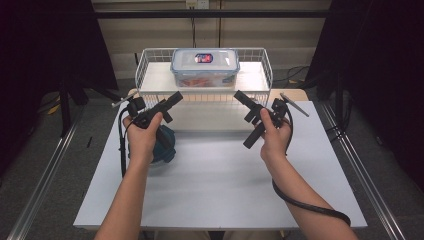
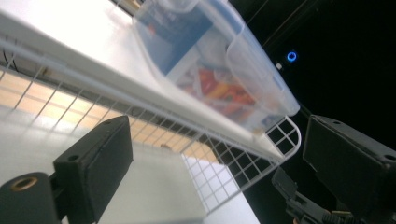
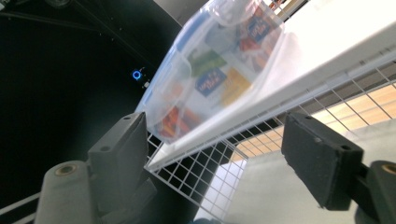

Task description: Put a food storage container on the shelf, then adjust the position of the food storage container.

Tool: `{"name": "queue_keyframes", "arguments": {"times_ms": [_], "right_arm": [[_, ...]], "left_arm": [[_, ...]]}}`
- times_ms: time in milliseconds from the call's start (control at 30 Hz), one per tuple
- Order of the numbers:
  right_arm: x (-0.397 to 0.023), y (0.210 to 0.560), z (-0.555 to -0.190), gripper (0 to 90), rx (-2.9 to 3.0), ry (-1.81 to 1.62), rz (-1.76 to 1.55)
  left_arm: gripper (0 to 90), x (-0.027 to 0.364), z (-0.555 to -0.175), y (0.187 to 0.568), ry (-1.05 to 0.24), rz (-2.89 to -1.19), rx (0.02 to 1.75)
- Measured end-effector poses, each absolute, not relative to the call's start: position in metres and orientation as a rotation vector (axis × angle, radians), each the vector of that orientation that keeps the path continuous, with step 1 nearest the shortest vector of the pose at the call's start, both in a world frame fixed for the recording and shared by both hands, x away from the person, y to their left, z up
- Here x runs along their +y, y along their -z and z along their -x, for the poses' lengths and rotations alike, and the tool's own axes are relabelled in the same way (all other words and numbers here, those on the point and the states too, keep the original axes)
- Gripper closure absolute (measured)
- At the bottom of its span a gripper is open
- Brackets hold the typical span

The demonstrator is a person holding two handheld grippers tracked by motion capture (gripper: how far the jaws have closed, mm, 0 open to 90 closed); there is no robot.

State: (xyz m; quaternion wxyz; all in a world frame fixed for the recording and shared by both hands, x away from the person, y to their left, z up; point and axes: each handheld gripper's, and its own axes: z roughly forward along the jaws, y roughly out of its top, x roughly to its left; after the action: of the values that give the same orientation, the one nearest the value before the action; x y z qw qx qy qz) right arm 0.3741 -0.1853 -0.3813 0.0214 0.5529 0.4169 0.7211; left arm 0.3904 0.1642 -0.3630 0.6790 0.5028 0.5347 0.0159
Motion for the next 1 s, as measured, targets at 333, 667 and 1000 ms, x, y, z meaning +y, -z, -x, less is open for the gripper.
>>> {"name": "queue_keyframes", "arguments": {"times_ms": [333, 667, 1000], "right_arm": [[-0.192, 0.396, -0.36, 20.7, 1.339, -2.222, -1.705], [-0.195, 0.411, -0.347, 20.4, 1.394, -2.2, -1.702], [-0.201, 0.421, -0.337, 20.0, 1.415, -2.169, -1.693]], "left_arm": [[5.8, 0.171, -0.38, 0.377, -0.018, -1.181, 1.202], [4.2, 0.179, -0.374, 0.387, -0.027, -1.204, 1.201], [4.8, 0.19, -0.373, 0.394, -0.024, -1.213, 1.224]]}}
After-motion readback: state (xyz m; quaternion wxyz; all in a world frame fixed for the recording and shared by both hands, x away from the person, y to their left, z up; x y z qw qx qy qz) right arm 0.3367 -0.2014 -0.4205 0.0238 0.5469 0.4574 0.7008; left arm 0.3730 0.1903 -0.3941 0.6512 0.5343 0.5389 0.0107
